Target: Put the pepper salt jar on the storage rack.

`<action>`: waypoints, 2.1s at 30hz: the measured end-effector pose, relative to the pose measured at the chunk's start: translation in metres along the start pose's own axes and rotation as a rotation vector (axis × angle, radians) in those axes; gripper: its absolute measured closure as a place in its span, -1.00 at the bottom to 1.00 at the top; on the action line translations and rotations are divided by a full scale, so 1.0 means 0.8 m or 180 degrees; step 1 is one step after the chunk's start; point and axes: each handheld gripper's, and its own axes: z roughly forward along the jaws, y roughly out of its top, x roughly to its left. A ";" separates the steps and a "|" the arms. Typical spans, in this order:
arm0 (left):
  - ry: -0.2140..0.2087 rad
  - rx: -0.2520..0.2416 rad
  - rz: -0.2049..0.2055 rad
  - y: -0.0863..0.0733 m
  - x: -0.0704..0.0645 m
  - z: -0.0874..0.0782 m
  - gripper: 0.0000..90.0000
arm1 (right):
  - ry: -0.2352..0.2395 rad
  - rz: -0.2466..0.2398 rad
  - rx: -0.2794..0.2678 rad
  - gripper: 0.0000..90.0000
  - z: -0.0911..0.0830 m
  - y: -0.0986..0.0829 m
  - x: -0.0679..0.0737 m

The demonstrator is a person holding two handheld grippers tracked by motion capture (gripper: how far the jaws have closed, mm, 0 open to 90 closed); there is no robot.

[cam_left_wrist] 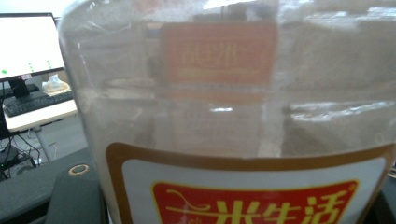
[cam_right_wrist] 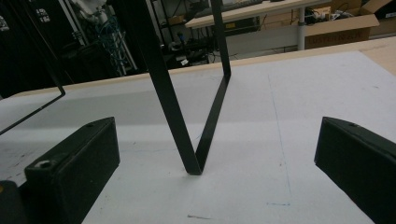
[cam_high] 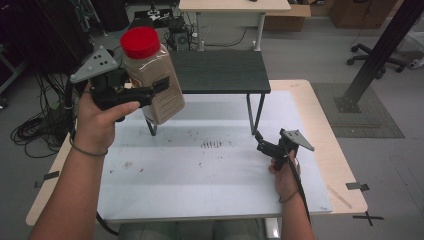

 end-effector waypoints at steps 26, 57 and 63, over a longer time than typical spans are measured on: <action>0.0056 0.0103 -0.0056 0.017 0.067 0.065 -0.41 | -0.0072 -0.0025 0.0003 -1.00 -0.001 0.000 -0.001; 0.0166 0.0213 -0.0110 0.006 0.113 0.127 -0.41 | -0.0078 -0.0020 0.0006 -1.00 0.000 0.000 -0.002; 0.0184 0.0216 -0.0149 0.005 0.119 0.135 -0.41 | -0.0072 -0.0021 0.0005 -1.00 0.000 0.000 -0.002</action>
